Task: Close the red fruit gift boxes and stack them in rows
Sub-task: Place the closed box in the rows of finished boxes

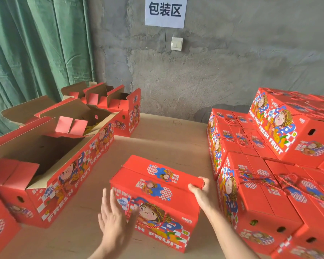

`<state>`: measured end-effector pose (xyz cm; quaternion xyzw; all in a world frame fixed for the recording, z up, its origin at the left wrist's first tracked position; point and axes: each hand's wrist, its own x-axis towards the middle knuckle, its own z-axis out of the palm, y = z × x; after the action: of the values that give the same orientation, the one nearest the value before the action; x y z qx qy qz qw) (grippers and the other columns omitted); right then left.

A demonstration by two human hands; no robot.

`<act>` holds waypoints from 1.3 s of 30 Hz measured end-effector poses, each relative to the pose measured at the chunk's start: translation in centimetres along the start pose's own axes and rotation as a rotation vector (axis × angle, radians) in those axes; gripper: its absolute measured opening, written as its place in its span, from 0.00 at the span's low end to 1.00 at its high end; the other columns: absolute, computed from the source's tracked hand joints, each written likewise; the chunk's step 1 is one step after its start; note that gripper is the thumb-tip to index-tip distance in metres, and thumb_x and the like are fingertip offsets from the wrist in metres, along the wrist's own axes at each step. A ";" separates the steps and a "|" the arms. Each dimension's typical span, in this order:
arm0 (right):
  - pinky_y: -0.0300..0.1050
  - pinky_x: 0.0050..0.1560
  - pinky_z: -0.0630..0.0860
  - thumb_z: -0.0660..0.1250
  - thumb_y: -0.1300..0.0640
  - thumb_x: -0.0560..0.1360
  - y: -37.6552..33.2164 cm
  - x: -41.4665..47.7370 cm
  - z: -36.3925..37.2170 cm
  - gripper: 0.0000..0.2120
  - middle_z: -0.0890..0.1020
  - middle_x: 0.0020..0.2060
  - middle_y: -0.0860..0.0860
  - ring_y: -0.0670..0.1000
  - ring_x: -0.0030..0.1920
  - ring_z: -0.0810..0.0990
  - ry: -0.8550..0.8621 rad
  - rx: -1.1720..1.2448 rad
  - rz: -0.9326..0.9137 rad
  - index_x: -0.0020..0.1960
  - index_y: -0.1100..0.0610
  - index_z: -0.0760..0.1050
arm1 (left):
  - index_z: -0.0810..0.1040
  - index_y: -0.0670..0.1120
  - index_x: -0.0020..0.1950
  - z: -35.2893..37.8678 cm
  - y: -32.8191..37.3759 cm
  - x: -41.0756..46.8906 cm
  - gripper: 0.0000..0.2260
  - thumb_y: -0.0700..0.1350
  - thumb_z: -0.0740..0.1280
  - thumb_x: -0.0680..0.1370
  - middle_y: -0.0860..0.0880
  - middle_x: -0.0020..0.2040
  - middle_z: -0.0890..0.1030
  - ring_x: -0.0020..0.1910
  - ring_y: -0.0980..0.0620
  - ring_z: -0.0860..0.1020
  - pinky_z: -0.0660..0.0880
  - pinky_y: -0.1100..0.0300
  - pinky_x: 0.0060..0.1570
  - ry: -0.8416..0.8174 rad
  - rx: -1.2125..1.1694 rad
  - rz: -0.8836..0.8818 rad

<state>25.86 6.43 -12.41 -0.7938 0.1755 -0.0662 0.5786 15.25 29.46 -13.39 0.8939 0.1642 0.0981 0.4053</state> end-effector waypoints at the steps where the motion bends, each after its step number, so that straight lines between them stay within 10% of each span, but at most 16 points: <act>1: 0.41 0.49 0.70 0.72 0.64 0.71 0.3 -0.6 -0.5 0.22 0.77 0.52 0.57 0.54 0.51 0.76 0.031 -0.029 -0.019 0.62 0.64 0.69 | 0.53 0.41 0.76 0.6 0.3 -0.5 0.38 0.58 0.65 0.75 0.41 0.76 0.53 0.75 0.44 0.55 0.54 0.48 0.73 -0.048 -0.141 -0.171; 4: 0.43 0.51 0.70 0.74 0.54 0.69 1.2 -2.4 -2.2 0.22 0.76 0.49 0.53 0.55 0.53 0.77 0.090 -0.216 -0.091 0.58 0.62 0.71 | 0.69 0.35 0.69 1.6 2.4 -1.4 0.29 0.57 0.61 0.79 0.40 0.49 0.75 0.50 0.42 0.73 0.66 0.53 0.58 -0.545 -0.594 -0.667; 6: 0.48 0.54 0.72 0.70 0.46 0.71 1.7 -3.9 -2.8 0.23 0.77 0.51 0.55 0.56 0.55 0.76 0.099 -0.396 -0.130 0.57 0.60 0.70 | 0.75 0.36 0.59 3.1 3.9 -1.8 0.28 0.60 0.53 0.81 0.41 0.46 0.79 0.48 0.42 0.75 0.67 0.51 0.53 -0.702 -0.824 -0.699; 10: 0.45 0.53 0.72 0.57 0.39 0.76 1.2 -7.0 -3.5 0.22 0.77 0.54 0.53 0.54 0.55 0.76 0.079 -0.733 -0.166 0.59 0.55 0.69 | 0.76 0.40 0.54 5.9 6.2 -1.0 0.27 0.60 0.48 0.81 0.39 0.46 0.82 0.35 0.47 0.74 0.68 0.58 0.35 -0.479 -0.894 -0.583; 13: 0.43 0.57 0.68 0.53 0.37 0.78 1.0 -9.6 -2.9 0.27 0.76 0.58 0.54 0.53 0.60 0.75 -0.025 -0.803 -0.133 0.63 0.58 0.67 | 0.77 0.42 0.56 5.3 4.9 0.9 0.25 0.60 0.52 0.81 0.43 0.47 0.83 0.43 0.46 0.80 0.76 0.55 0.44 -0.491 -0.964 -0.587; 15: 0.41 0.57 0.67 0.54 0.38 0.77 1.5 -11.7 -2.1 0.26 0.76 0.59 0.53 0.52 0.60 0.74 -0.081 -0.711 -0.104 0.64 0.58 0.68 | 0.78 0.39 0.56 4.2 3.7 3.0 0.21 0.56 0.59 0.80 0.41 0.46 0.82 0.44 0.44 0.80 0.77 0.52 0.48 -0.432 -0.916 -0.603; 19: 0.42 0.65 0.64 0.54 0.43 0.80 1.8 -12.9 -1.8 0.18 0.74 0.64 0.53 0.53 0.67 0.70 -0.139 -0.179 0.195 0.63 0.50 0.71 | 0.79 0.43 0.41 2.7 3.5 4.4 0.12 0.48 0.65 0.79 0.47 0.28 0.81 0.24 0.53 0.78 0.73 0.66 0.24 -0.369 -0.883 -0.483; 21: 0.54 0.68 0.65 0.51 0.44 0.82 1.6 -12.2 -1.4 0.20 0.73 0.67 0.58 0.59 0.67 0.70 -0.185 0.198 0.467 0.66 0.53 0.71 | 0.81 0.45 0.46 2.4 3.6 4.3 0.08 0.49 0.69 0.76 0.46 0.36 0.84 0.30 0.52 0.81 0.77 0.62 0.30 -0.382 -0.856 -0.333; 24: 0.53 0.50 0.78 0.60 0.29 0.66 2.0 -10.9 -0.7 0.41 0.82 0.48 0.63 0.60 0.49 0.81 -0.307 0.502 0.556 0.62 0.62 0.77 | 0.72 0.48 0.62 2.1 3.3 4.1 0.30 0.44 0.79 0.64 0.48 0.52 0.82 0.46 0.54 0.81 0.77 0.60 0.48 -0.498 -0.631 -0.039; 31: 0.42 0.32 0.79 0.54 0.47 0.80 0.3 -7.3 0.6 0.22 0.85 0.42 0.60 0.55 0.37 0.84 -0.285 0.600 0.506 0.48 0.61 0.80 | 0.57 0.47 0.74 2.4 3.1 4.0 0.44 0.35 0.78 0.65 0.58 0.53 0.77 0.43 0.72 0.77 0.71 0.78 0.38 -0.562 -0.466 0.082; 39: 0.45 0.59 0.70 0.60 0.60 0.80 -6.5 -6.3 -0.2 0.14 0.80 0.56 0.61 0.52 0.55 0.76 0.010 0.420 0.048 0.61 0.69 0.72 | 0.73 0.50 0.62 2.2 3.8 5.5 0.29 0.53 0.75 0.64 0.52 0.56 0.78 0.56 0.53 0.76 0.70 0.61 0.56 -0.375 -0.349 0.146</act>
<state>21.29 10.23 -5.66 -0.6509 0.1795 -0.0915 0.7319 21.86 27.58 -11.71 0.8224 0.0016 -0.0135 0.5687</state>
